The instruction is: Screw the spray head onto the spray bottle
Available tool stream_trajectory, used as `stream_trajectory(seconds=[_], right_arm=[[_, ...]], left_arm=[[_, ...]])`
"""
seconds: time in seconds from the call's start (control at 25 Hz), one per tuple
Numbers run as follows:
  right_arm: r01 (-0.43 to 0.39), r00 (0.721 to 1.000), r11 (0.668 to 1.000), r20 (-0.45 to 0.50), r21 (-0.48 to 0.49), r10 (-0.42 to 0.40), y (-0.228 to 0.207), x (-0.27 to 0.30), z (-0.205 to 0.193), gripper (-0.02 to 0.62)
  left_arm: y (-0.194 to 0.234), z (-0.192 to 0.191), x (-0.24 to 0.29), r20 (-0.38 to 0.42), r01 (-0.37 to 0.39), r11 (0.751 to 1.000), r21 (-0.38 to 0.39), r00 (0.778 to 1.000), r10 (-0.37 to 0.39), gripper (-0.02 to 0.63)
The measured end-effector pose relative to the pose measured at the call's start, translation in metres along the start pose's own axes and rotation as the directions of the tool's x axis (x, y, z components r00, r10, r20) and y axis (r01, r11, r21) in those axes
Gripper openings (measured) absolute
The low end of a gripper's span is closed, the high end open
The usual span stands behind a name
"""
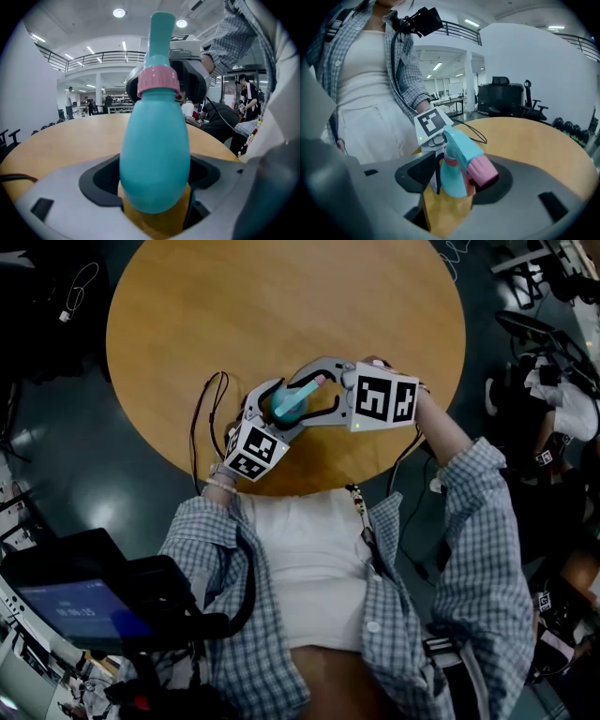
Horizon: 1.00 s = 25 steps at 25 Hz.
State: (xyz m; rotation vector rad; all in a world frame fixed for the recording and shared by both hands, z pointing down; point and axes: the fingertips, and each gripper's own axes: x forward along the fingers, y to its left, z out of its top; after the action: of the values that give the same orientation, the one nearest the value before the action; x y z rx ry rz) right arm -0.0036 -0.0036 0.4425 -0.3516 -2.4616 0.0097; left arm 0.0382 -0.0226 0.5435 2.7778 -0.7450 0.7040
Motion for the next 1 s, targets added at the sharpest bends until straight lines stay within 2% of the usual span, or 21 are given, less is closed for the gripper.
stream_trajectory(seconds=[0.04, 0.12, 0.2, 0.28, 0.4, 0.52, 0.56, 0.64, 0.76, 0.84, 0.92, 0.96, 1.0], right_arm=[[-0.005, 1.000, 1.000, 0.001, -0.013, 0.005, 0.000, 0.002, 0.001, 0.221], [-0.011, 1.000, 0.999, 0.007, -0.044, 0.011, 0.000, 0.002, 0.003, 0.139], [-0.004, 1.000, 0.999, 0.016, -0.052, 0.005, 0.002, 0.001, 0.004, 0.124], [0.037, 0.999, 0.999, 0.039, -0.022, -0.036, 0.000, 0.001, 0.005, 0.124], [0.167, 0.983, 0.985, 0.068, 0.047, -0.170, -0.002, 0.001, 0.006, 0.124], [0.342, 0.932, 0.927, 0.067, 0.157, -0.355, -0.004, 0.001, 0.006, 0.124], [0.398, 0.906, 0.893, 0.062, 0.209, -0.419, -0.006, 0.001, 0.005, 0.124], [0.503, 0.840, 0.803, 0.039, 0.319, -0.542, -0.009, -0.001, 0.004, 0.124], [0.636, 0.714, 0.626, -0.034, 0.452, -0.700, -0.013, -0.004, 0.002, 0.124], [0.703, 0.625, 0.498, -0.107, 0.508, -0.773, -0.014, -0.005, 0.000, 0.124], [0.744, 0.546, 0.385, -0.165, 0.547, -0.822, -0.015, -0.005, -0.001, 0.124], [0.752, 0.514, 0.341, -0.179, 0.564, -0.839, -0.015, -0.006, -0.001, 0.124], [0.754, 0.493, 0.313, -0.182, 0.578, -0.851, -0.016, -0.006, -0.001, 0.124]], left_arm=[[0.000, 0.000, 0.000, 0.000, 0.002, 1.000, 0.000, 1.000, -0.002, 0.410], [-0.001, 0.001, 0.000, 0.001, 0.003, 1.000, -0.001, 1.000, -0.003, 0.410], [-0.001, 0.002, 0.000, 0.001, 0.002, 1.000, 0.000, 1.000, -0.002, 0.410], [0.000, 0.001, 0.000, 0.000, 0.000, 1.000, -0.001, 1.000, 0.000, 0.410], [0.000, 0.001, -0.001, -0.001, -0.006, 1.000, -0.001, 1.000, 0.006, 0.410], [0.001, 0.000, -0.002, -0.004, -0.014, 1.000, 0.003, 1.000, 0.014, 0.410], [0.001, 0.000, -0.002, -0.005, -0.017, 1.000, 0.004, 1.000, 0.017, 0.410], [0.003, 0.000, -0.001, -0.008, -0.023, 1.000, 0.005, 1.000, 0.023, 0.410], [0.004, 0.001, 0.000, -0.008, -0.031, 0.999, 0.011, 0.999, 0.031, 0.410], [0.005, 0.001, 0.001, -0.010, -0.037, 0.999, 0.014, 0.999, 0.037, 0.410], [0.005, 0.001, 0.002, -0.011, -0.044, 0.999, 0.017, 0.999, 0.044, 0.410], [0.005, 0.001, 0.003, -0.011, -0.046, 0.999, 0.018, 0.999, 0.046, 0.410], [0.005, 0.001, 0.003, -0.010, -0.046, 0.999, 0.017, 0.999, 0.046, 0.410]])
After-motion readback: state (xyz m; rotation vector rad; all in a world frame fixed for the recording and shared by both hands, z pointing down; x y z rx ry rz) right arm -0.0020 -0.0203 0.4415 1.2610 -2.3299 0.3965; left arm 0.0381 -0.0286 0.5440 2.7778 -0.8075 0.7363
